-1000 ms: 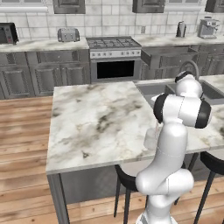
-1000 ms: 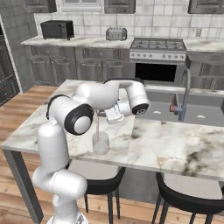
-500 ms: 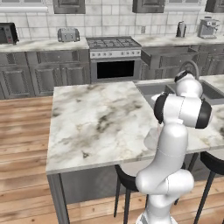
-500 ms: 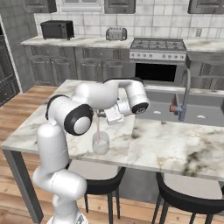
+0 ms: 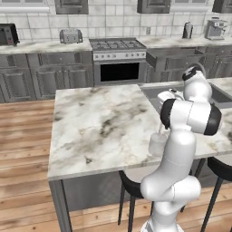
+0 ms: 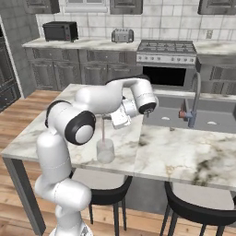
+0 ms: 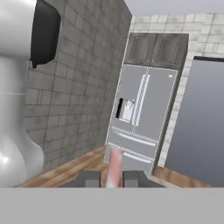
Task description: Take a straw from the drawer in front and place it inside the glass cup on the dining counter.
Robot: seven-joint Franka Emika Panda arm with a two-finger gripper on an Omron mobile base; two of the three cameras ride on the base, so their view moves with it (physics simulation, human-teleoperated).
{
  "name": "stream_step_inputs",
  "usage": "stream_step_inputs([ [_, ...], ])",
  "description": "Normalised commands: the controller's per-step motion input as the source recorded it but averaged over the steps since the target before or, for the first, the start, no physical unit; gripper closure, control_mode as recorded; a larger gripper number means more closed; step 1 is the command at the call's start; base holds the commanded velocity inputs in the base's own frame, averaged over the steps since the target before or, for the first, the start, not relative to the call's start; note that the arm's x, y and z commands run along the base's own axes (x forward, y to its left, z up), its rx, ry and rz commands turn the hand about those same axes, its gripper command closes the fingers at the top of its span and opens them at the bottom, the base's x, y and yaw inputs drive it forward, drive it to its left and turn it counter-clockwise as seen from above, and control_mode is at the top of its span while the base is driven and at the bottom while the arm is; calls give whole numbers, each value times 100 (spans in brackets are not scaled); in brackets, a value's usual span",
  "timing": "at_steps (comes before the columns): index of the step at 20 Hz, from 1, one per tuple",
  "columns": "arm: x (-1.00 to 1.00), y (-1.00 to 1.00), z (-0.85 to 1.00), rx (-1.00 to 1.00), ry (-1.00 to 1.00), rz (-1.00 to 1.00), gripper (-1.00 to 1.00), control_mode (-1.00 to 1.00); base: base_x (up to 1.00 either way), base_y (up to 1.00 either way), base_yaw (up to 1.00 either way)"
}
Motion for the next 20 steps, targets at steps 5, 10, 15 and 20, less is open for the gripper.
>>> stream_step_inputs([
  [5, 0, 0, 0, 0, -5, 0, 100, -100, 0, 0, 0],
  [10, 0, -1, -3, 0, 0, 0, 100, -100, 0, 0, 0],
  [15, 0, -4, -3, 0, 0, 0, 100, -100, 0, 0, 0],
  [20, 0, -9, 0, -1, 5, 0, 100, -100, 0, 0, 0],
])
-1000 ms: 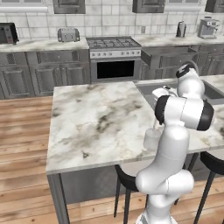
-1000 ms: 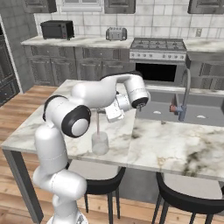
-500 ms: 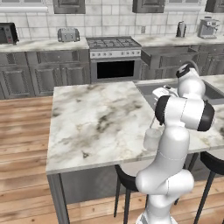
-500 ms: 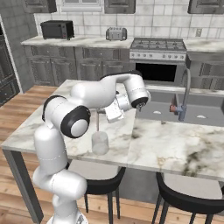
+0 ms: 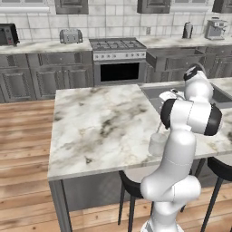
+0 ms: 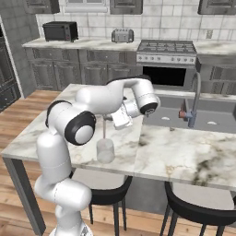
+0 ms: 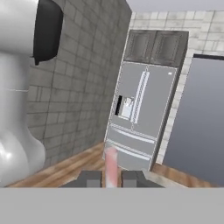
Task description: Take a straw from the drawer in front and place it inside the glass cup on the dining counter.
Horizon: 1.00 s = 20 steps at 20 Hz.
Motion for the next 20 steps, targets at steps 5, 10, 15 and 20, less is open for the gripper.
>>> stream_step_inputs([
  [5, 0, -4, 0, 0, 15, -2, 100, -100, 0, 0, 0],
  [10, 0, 0, 0, 0, 11, 0, 100, -100, 0, 0, 0],
  [15, 1, 0, -2, 0, 1, 0, 100, -100, 0, 0, 0],
  [20, 3, 0, -11, -3, 0, 0, 100, -100, 0, 0, 0],
])
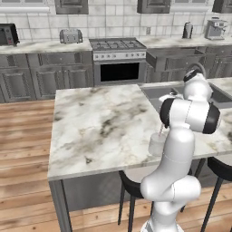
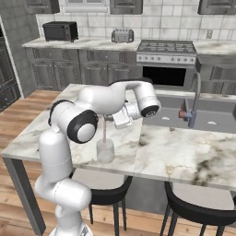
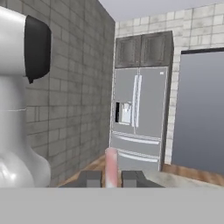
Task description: Take a straw from the drawer in front and place it inside the glass cup on the dining counter.
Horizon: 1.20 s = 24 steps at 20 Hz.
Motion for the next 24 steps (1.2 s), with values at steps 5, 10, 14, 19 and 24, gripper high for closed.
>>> stream_step_inputs([
  [5, 10, 0, -23, -3, 0, 0, 100, -100, 0, 0, 0],
  [10, 21, 0, -25, -2, 0, 0, 100, -100, 0, 0, 0],
  [14, 25, 0, -27, 0, 3, 0, 100, -100, 0, 0, 0],
  [19, 11, 0, -34, -2, 5, 0, 100, -100, 0, 0, 0],
  [24, 10, 0, -36, -1, 4, 0, 100, -100, 0, 0, 0],
])
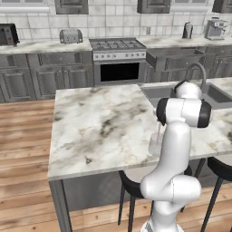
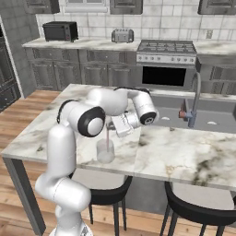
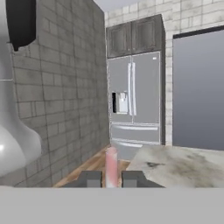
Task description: Take a straw from the drawer in front and place it inside the glass cup on the dining counter.
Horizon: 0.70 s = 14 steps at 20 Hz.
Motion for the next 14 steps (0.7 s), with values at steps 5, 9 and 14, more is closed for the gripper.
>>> stream_step_inputs([
  [5, 15, 0, -30, -1, 3, 0, 100, -100, 0, 0, 0],
  [9, 13, 0, -31, -3, 2, 0, 100, -100, 0, 0, 0],
  [14, 4, 0, -32, -4, 2, 0, -100, -100, 0, 0, 0],
])
